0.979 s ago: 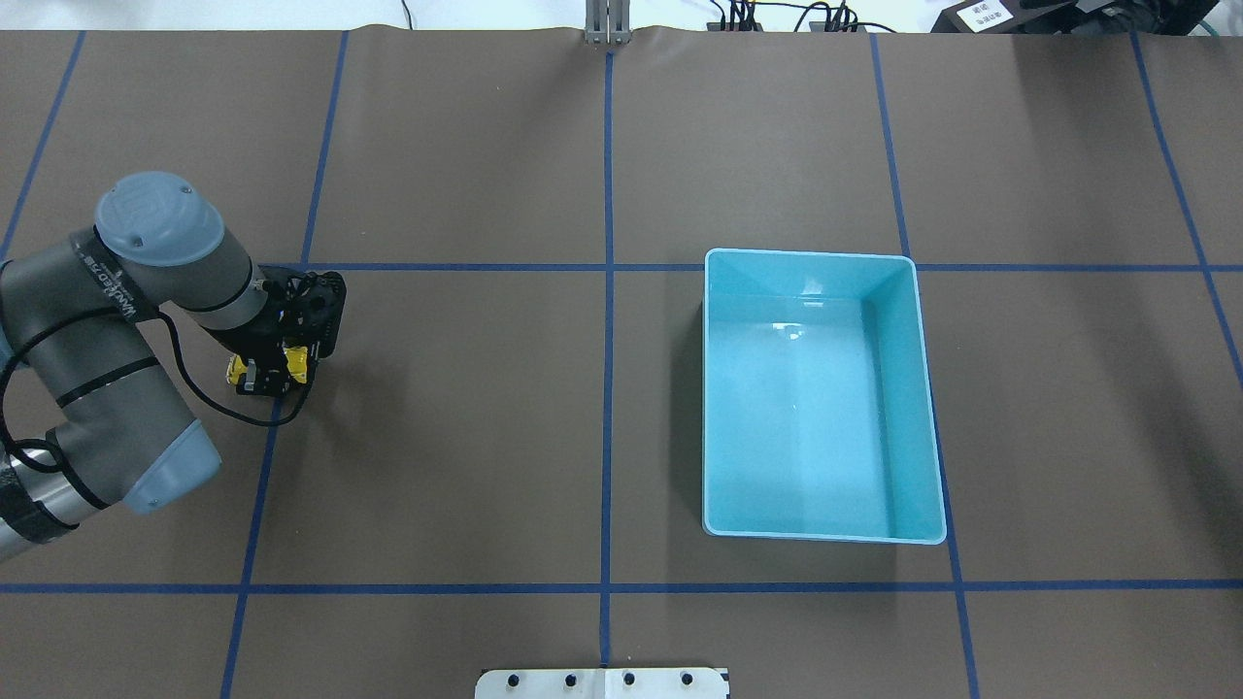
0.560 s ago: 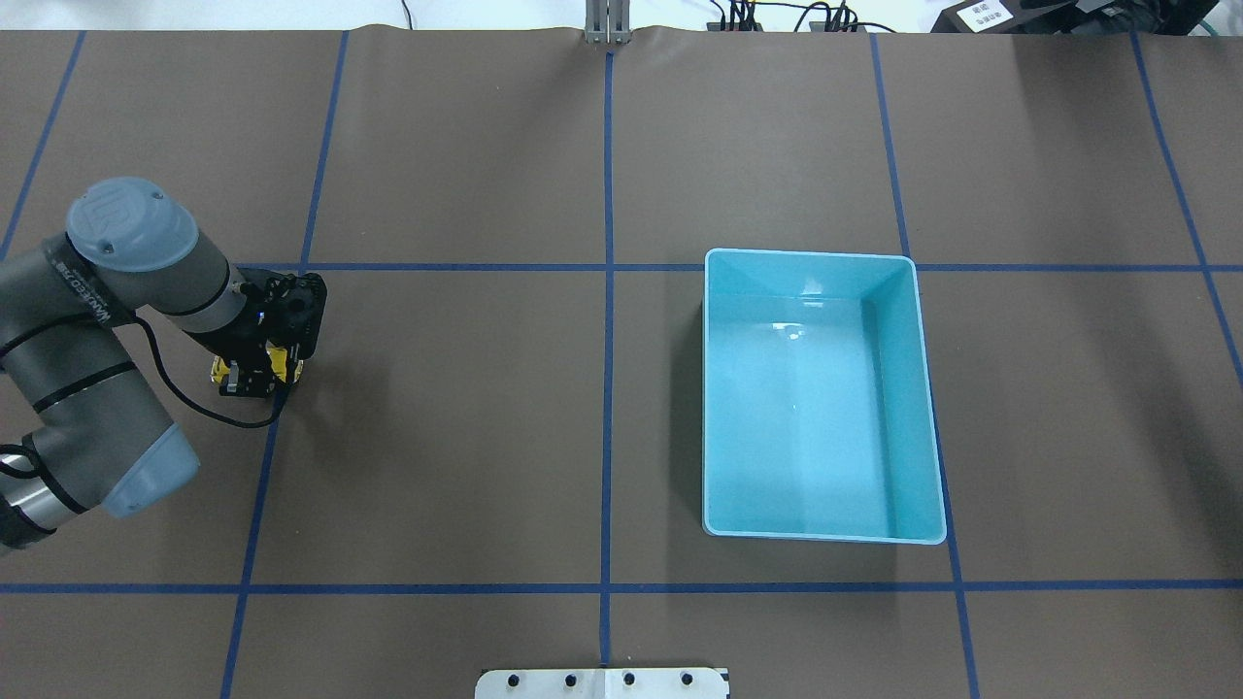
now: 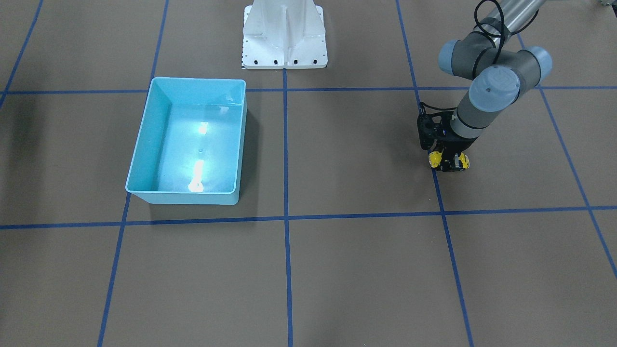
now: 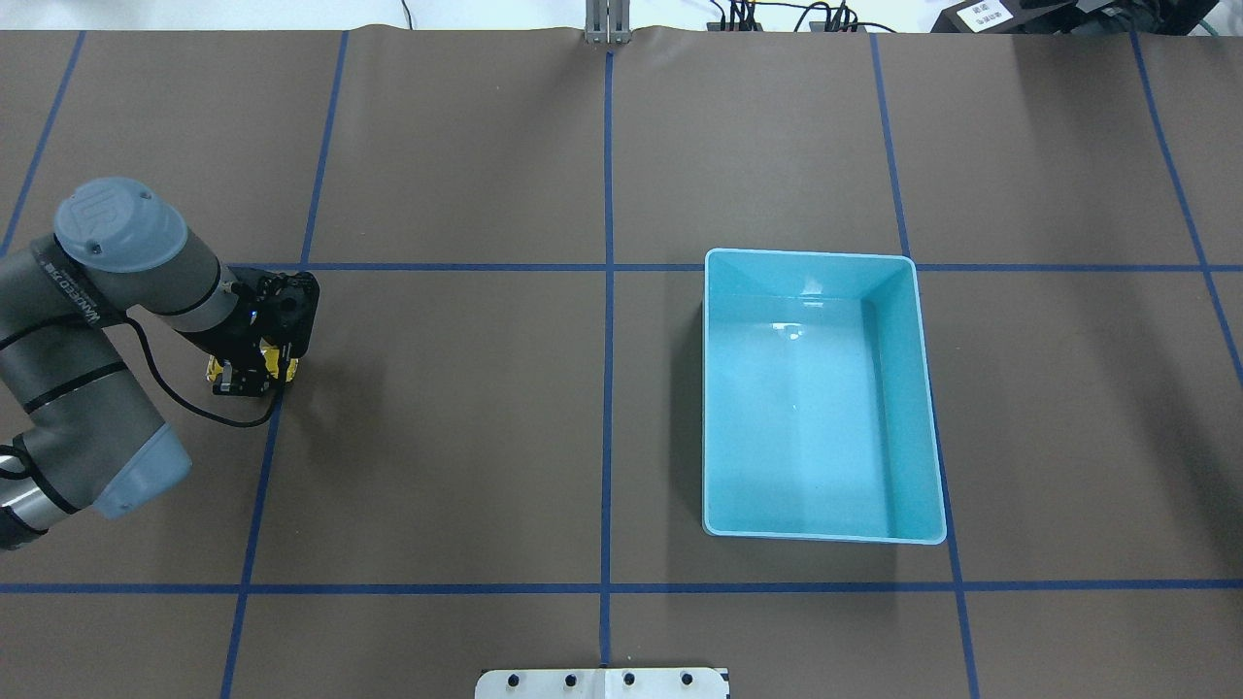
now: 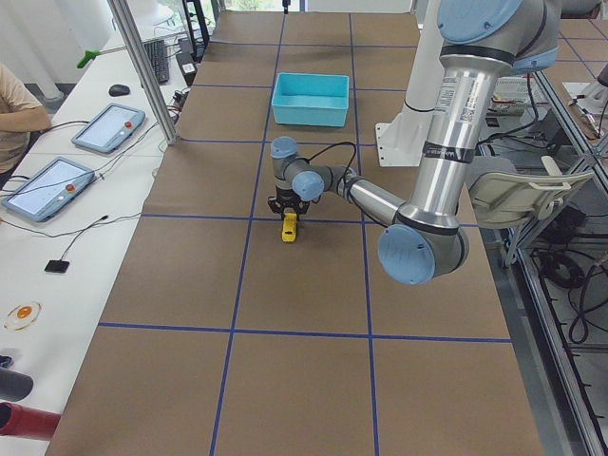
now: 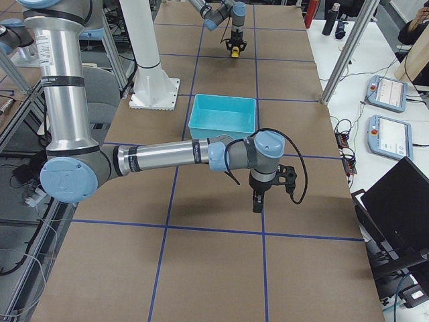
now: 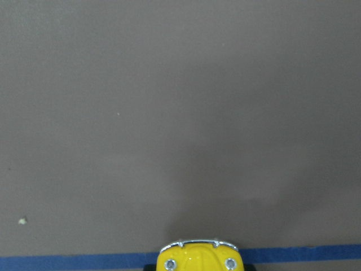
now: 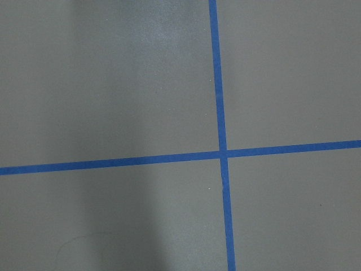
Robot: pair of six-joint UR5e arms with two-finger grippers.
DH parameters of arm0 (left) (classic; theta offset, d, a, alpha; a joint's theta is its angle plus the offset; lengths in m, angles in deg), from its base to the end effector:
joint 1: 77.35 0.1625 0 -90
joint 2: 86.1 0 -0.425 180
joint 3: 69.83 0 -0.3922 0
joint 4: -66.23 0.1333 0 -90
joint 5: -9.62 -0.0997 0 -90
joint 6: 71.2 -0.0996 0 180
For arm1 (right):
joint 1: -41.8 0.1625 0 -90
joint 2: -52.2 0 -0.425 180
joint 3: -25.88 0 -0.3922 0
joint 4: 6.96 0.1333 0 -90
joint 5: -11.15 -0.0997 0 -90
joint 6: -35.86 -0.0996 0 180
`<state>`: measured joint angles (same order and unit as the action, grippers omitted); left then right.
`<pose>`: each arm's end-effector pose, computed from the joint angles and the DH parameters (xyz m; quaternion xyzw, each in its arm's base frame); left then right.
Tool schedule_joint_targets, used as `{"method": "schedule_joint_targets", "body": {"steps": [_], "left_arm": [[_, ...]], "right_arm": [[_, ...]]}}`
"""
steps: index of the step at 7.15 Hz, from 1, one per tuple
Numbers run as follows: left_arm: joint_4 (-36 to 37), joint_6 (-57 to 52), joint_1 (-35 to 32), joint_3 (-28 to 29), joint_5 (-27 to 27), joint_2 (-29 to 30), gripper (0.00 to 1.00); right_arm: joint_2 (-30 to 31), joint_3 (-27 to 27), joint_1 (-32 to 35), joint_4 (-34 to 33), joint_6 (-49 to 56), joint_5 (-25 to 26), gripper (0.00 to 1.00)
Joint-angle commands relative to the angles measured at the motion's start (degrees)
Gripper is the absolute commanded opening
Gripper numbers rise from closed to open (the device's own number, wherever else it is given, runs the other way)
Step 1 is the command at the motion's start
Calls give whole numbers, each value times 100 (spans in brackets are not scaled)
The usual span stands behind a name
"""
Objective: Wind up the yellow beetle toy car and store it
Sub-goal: 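Keep pulling the car back toward the robot to wind it up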
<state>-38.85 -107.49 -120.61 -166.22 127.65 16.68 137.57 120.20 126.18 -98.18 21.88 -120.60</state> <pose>0.3750 -0.4717 0.4647 0.2634 0.2565 0.6680 0.6470 0.0147 -0.5345 0.5853 0.0015 -0.3611 0.0440 0.9315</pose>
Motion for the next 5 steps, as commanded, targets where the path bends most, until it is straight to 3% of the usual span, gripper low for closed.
{"method": "schedule_joint_targets", "body": {"steps": [1, 5], "left_arm": [[-118, -1, -33, -2, 19, -57, 0], [-338, -333, -164, 6, 54, -303, 0]], "right_arm": [[-3, 8, -1, 0, 0, 0, 100], [6, 8, -1, 0, 0, 0, 100]]}}
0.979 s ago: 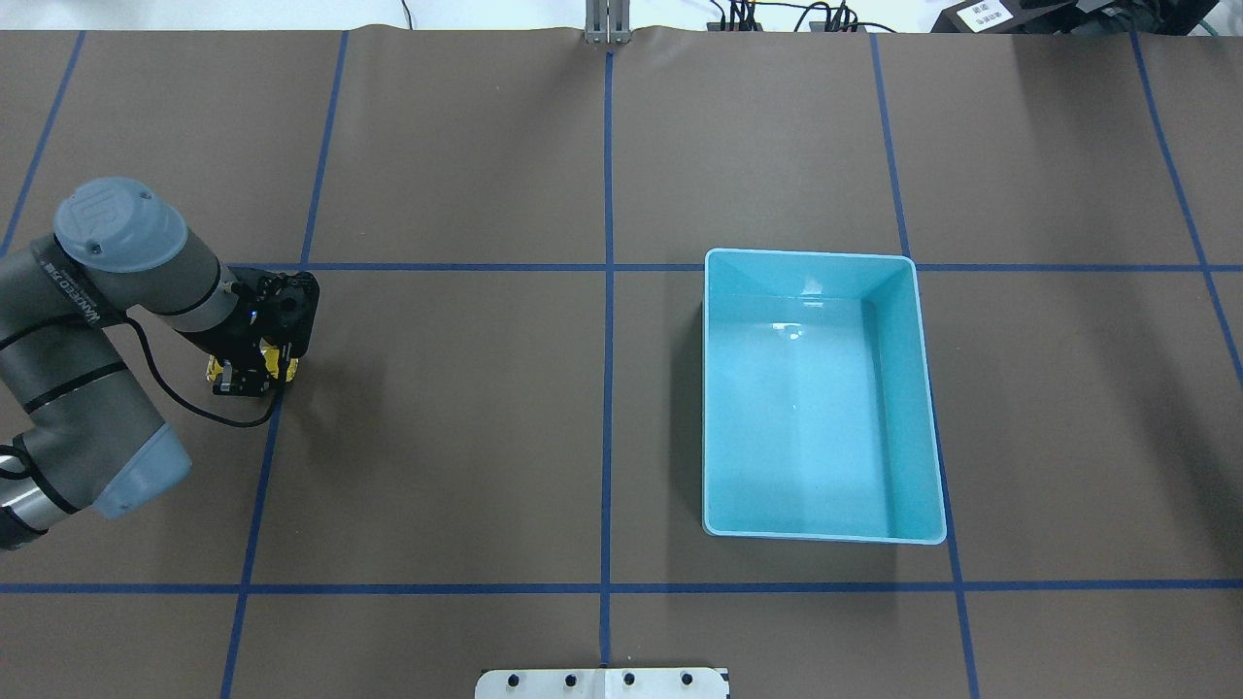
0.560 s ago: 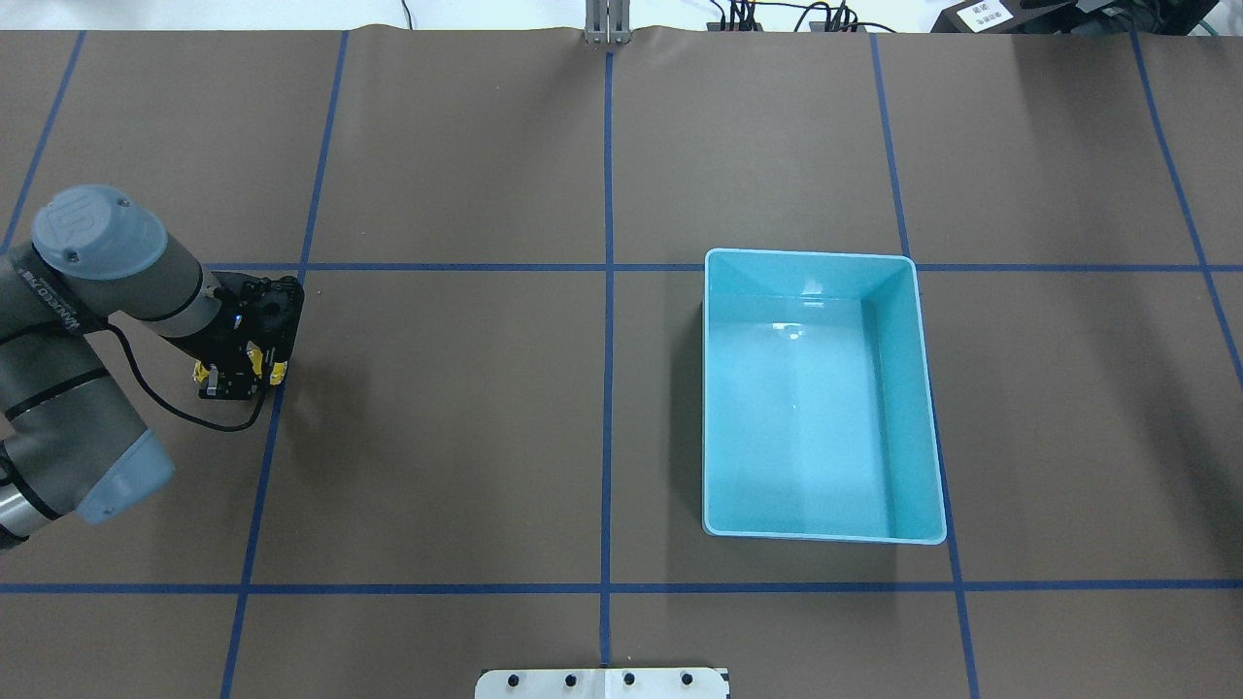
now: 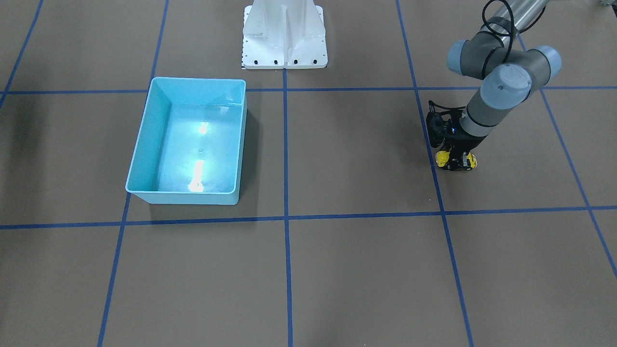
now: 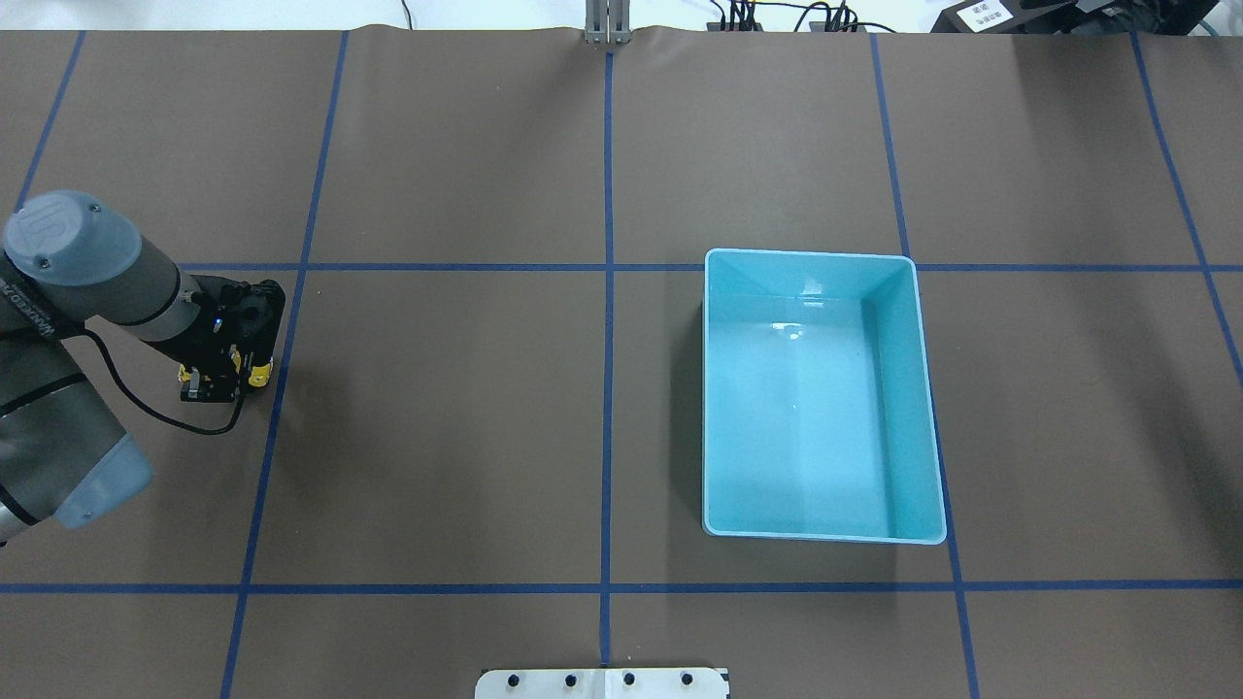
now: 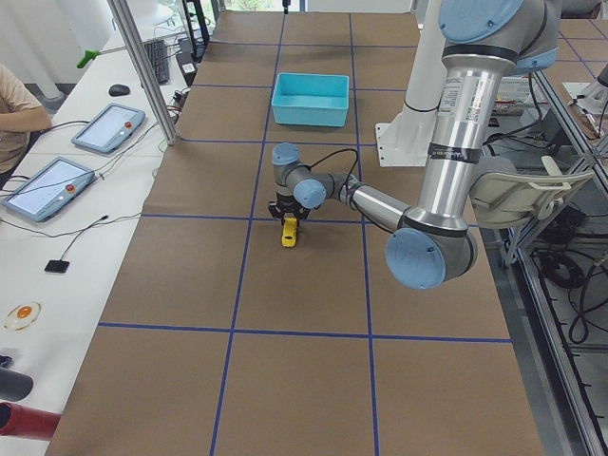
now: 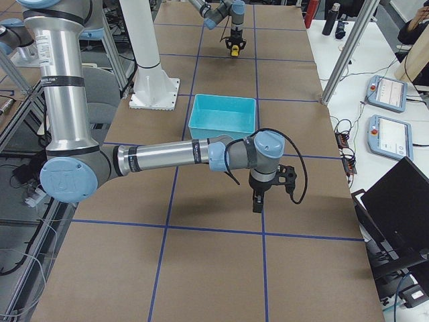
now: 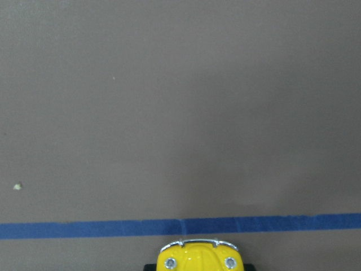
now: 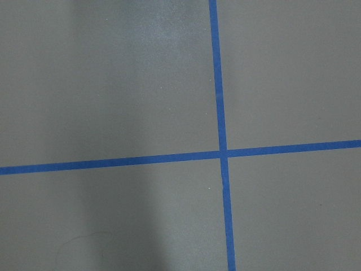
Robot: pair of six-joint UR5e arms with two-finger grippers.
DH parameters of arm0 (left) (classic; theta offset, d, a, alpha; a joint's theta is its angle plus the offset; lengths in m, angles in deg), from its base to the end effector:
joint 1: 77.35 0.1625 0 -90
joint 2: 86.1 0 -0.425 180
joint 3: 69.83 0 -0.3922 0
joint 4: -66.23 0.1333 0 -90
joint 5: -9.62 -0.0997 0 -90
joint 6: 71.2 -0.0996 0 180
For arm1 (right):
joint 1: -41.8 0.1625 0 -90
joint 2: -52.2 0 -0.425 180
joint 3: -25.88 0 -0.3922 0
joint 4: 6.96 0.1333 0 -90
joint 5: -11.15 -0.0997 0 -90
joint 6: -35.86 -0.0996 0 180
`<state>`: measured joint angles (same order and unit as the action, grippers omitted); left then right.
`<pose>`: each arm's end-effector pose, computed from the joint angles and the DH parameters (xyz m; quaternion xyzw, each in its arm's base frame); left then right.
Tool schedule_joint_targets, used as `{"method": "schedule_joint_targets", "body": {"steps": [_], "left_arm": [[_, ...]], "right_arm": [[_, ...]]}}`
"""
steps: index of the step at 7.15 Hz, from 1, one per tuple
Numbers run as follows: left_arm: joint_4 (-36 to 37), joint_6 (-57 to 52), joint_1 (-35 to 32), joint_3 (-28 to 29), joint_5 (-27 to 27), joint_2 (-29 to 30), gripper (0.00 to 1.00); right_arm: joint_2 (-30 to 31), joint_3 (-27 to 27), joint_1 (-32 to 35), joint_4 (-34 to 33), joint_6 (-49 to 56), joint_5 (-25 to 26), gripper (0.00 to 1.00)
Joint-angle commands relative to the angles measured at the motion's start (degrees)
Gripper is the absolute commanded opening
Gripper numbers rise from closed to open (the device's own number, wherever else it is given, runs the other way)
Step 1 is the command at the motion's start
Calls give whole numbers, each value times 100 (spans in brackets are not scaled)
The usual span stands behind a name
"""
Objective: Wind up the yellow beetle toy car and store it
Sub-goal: 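Keep pulling the car back toward the robot to wind it up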
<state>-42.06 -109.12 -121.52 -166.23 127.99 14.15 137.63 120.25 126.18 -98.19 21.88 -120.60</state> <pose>0.3585 -0.4681 0.4831 0.2742 0.2533 0.6721 0.6395 0.0147 -0.5341 0.5855 0.0014 -0.3610 0.0441 0.9315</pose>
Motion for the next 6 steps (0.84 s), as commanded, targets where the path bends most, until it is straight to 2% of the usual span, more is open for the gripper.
{"method": "schedule_joint_targets", "body": {"steps": [1, 6], "left_arm": [[-17, -180, -92, 7, 28, -75, 0], [-342, -180, -145, 25, 28, -356, 0]], "right_arm": [[1, 3, 0, 0, 0, 0, 100], [18, 3, -140, -9, 0, -9, 100]]}}
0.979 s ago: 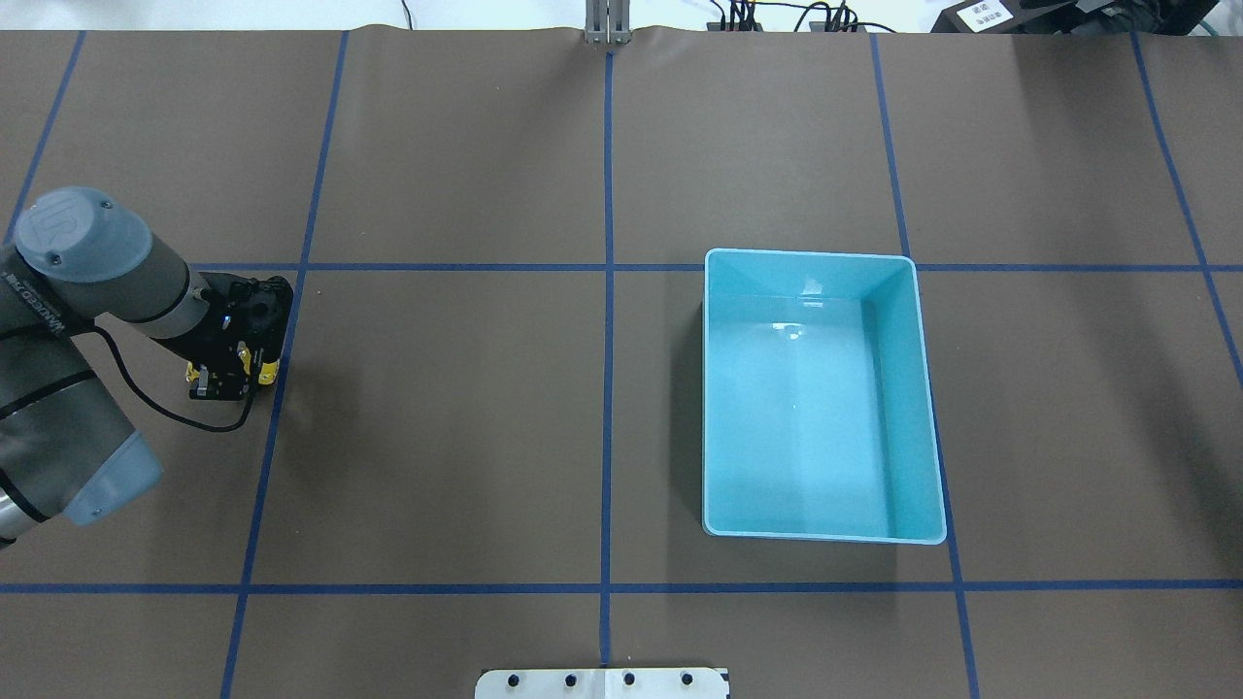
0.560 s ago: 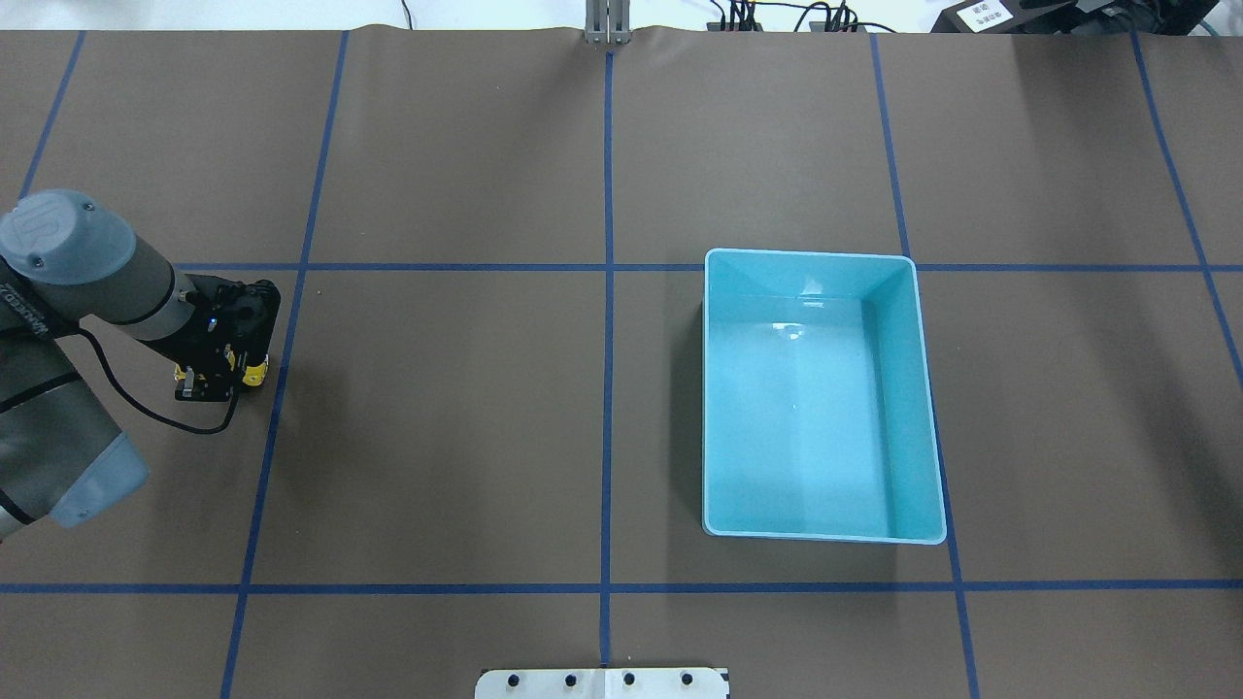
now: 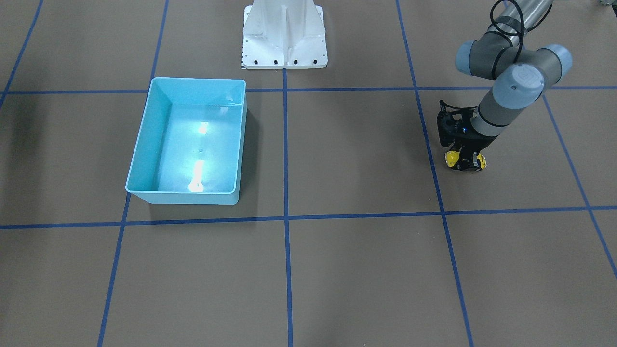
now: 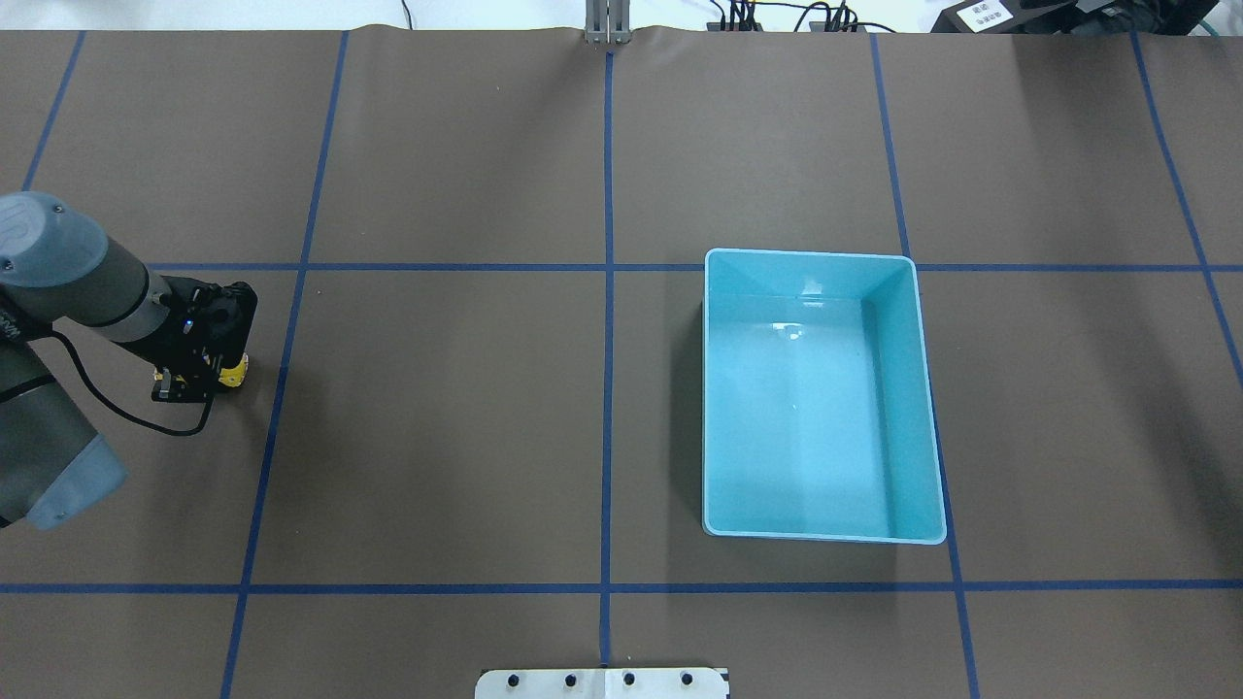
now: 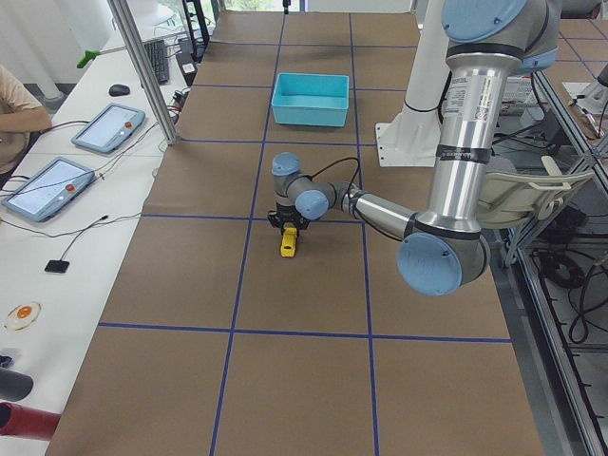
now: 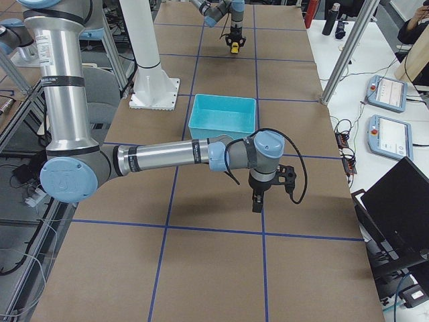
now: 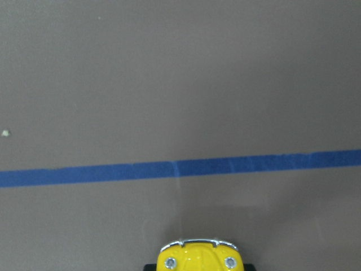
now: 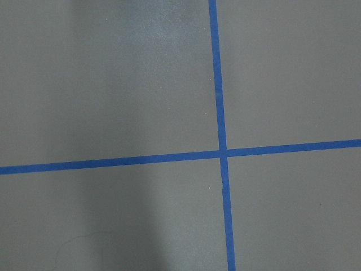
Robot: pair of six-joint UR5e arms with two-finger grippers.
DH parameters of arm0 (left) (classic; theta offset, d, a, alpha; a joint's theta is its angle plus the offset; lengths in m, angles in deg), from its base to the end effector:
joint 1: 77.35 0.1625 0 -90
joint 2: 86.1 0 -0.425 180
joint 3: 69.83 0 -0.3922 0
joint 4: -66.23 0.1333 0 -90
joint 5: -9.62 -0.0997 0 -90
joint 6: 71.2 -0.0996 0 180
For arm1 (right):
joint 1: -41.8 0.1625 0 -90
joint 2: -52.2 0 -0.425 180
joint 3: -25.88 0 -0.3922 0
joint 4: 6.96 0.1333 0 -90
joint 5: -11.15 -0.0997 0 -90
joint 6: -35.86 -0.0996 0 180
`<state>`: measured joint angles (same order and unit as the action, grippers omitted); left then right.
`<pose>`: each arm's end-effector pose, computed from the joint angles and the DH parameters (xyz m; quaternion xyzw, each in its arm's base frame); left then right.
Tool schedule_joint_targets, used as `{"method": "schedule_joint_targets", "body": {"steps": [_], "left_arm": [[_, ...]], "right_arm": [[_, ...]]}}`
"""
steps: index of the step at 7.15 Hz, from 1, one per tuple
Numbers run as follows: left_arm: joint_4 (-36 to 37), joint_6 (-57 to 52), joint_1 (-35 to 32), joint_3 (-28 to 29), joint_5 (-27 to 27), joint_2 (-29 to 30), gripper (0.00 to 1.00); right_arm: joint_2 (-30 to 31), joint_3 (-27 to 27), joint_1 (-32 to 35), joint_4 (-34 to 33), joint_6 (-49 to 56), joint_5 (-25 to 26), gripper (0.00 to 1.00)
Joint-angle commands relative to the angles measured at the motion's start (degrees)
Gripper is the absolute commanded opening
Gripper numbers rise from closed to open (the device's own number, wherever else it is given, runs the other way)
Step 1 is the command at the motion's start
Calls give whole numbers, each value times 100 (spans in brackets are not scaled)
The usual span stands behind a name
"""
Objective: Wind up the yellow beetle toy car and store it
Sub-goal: 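Keep pulling the car back toward the robot to wind it up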
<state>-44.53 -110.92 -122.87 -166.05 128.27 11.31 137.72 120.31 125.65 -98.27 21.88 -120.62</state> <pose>0.3367 -0.4649 0.5073 0.2764 0.2481 0.6748 0.6377 0.0099 -0.5334 0.5859 -0.0012 -0.3611 0.0401 0.9317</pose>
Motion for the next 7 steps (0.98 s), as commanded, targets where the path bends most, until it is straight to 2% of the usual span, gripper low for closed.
{"method": "schedule_joint_targets", "body": {"steps": [1, 7], "left_arm": [[-113, -9, -18, 6, 0, -108, 0], [-376, -211, -123, 68, 141, -310, 0]], "right_arm": [[0, -3, -140, -1, 0, 2, 100], [18, 23, -141, -1, 0, -7, 100]]}}
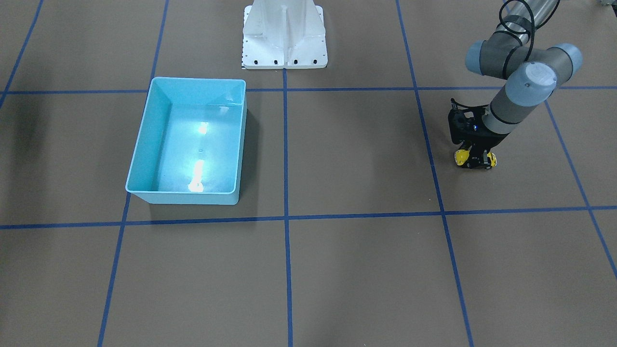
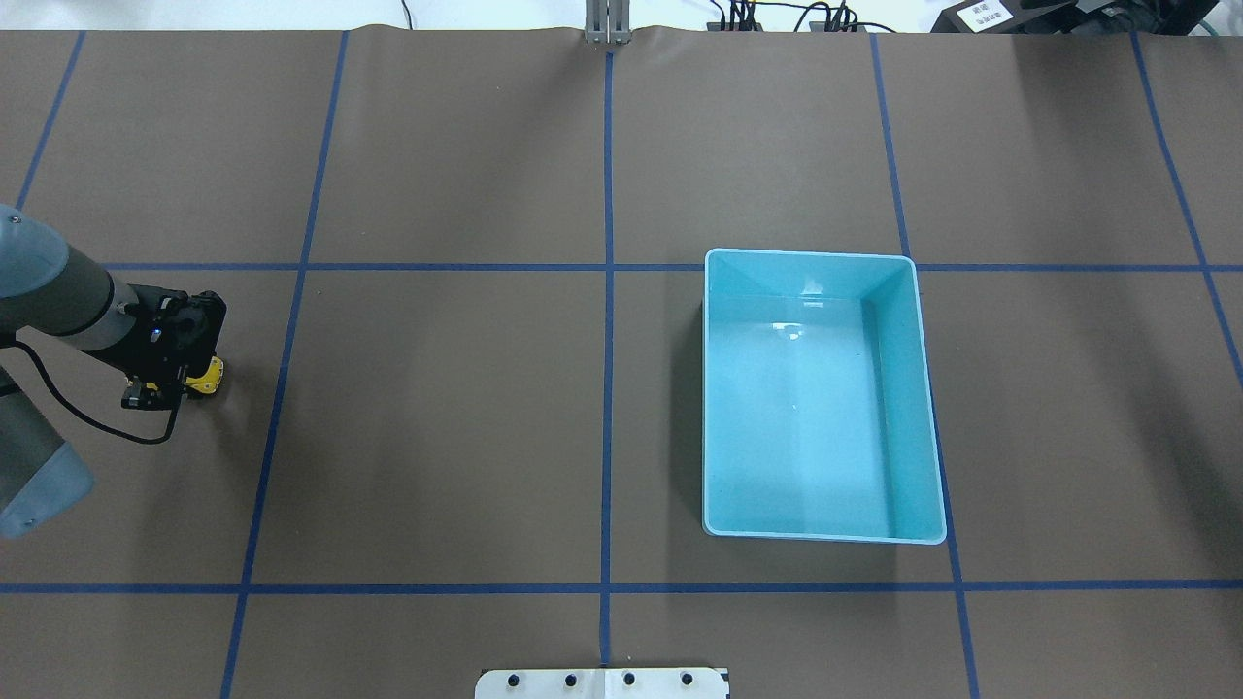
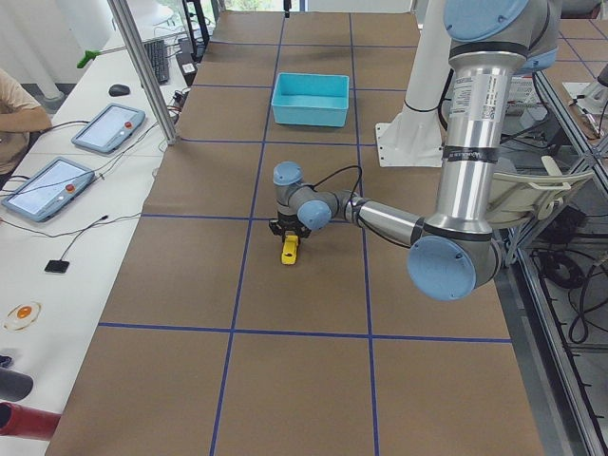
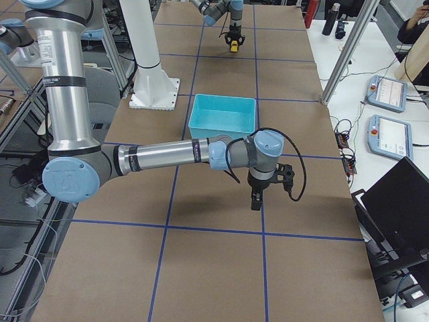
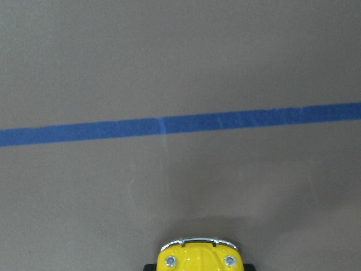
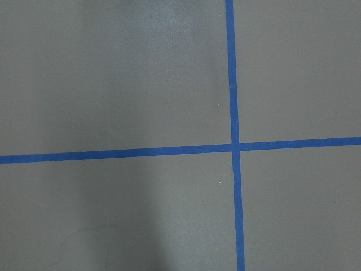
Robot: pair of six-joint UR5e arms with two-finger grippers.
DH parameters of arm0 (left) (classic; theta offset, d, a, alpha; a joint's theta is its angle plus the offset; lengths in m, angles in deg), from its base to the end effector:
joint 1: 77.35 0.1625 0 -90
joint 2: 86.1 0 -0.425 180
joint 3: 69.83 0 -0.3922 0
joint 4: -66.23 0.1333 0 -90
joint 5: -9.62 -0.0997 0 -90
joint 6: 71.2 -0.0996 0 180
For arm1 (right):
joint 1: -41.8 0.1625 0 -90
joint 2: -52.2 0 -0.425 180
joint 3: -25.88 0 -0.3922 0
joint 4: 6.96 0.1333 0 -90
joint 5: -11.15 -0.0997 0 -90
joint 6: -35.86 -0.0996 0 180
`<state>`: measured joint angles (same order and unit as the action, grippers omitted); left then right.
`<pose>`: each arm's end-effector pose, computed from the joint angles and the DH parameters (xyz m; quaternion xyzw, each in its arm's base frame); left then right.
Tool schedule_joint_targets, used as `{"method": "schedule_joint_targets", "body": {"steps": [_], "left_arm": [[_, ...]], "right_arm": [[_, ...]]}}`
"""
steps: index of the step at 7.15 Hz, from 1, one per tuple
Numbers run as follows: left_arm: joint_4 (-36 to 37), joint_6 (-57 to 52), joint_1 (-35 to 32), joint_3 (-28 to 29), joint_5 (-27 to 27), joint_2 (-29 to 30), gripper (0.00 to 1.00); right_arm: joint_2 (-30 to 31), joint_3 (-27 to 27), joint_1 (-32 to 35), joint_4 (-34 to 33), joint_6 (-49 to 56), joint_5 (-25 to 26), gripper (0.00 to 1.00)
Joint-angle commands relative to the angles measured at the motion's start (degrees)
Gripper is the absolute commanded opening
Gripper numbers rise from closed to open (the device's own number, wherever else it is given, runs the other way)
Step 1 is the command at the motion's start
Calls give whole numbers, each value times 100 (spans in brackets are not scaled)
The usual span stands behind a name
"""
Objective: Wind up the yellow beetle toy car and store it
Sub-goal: 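Keep pulling the car back toward the robot to wind it up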
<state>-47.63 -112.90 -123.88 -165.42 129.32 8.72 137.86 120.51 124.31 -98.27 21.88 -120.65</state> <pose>0.3192 -0.4588 0.5305 0.2810 0.2493 0.6806 0.6290 -0.0025 -0.5325 0.5854 -0.0050 -0.3613 0.0290 0.9320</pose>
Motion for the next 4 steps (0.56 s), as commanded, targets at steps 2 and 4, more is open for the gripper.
{"method": "schedule_joint_targets", "body": {"steps": [2, 4], "left_arm": [[-136, -13, -23, 5, 36, -113, 0], [-137, -5, -31, 5, 27, -113, 13]], "right_arm": [[4, 3, 2, 0, 0, -3, 100], [13, 3, -7, 0, 0, -3, 100]]}}
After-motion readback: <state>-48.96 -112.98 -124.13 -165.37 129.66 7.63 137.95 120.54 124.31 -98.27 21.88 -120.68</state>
